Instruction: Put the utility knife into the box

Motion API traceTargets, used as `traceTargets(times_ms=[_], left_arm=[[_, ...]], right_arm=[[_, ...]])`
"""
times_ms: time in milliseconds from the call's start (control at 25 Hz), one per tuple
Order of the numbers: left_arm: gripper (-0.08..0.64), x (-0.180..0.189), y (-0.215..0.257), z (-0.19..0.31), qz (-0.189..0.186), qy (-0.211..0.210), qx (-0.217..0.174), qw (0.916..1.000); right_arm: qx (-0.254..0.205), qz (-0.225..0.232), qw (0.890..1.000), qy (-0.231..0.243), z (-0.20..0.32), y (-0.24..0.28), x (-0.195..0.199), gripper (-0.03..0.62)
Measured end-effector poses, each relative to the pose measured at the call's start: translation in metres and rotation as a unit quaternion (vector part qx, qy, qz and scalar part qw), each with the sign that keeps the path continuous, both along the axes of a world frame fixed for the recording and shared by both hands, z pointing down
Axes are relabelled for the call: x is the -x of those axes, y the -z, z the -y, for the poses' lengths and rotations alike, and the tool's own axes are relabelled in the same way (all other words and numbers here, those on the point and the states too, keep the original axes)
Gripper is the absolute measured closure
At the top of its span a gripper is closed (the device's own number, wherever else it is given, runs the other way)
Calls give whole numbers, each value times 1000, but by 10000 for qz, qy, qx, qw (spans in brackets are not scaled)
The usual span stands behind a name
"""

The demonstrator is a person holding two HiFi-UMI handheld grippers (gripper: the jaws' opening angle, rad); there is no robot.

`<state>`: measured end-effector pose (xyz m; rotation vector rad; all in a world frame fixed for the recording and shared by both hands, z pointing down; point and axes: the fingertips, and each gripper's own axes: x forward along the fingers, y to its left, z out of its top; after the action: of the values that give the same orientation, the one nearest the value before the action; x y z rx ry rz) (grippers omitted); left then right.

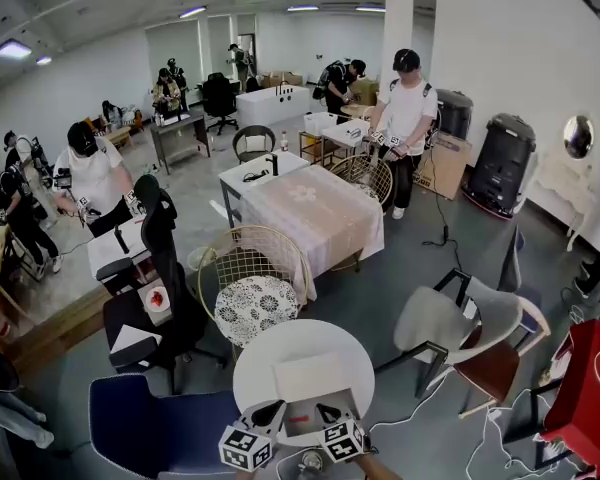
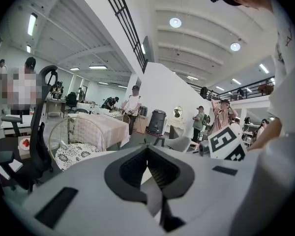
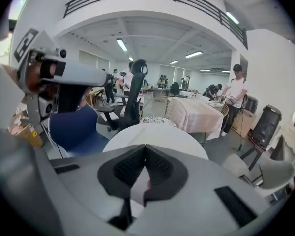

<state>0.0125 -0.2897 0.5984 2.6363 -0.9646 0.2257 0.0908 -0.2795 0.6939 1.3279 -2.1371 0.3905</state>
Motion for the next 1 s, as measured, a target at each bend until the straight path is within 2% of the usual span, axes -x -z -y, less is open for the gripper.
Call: traceTargets(times_ms=[160, 360, 440, 640, 1000], left_arm=[[548, 9, 7, -16, -6, -28, -119, 9999], [548, 25, 14, -47, -11, -108, -229, 9997], [548, 33, 15, -62, -28, -157, -265, 9995], [548, 48, 13, -102, -45, -270, -281, 9992], [548, 67, 7, -158, -78, -347, -216, 9991]], right_arm=[[-277, 604, 9963, -541, -11, 24, -3, 575], [-582, 1389, 9826, -1090, -36, 56, 3, 575], [-731, 1400, 9810, -1127, -49, 64, 9, 575], [-1006, 1068, 9831, -1095, -95, 70, 26, 575], [-975, 933, 9840, -1166, -164, 66, 50, 575]])
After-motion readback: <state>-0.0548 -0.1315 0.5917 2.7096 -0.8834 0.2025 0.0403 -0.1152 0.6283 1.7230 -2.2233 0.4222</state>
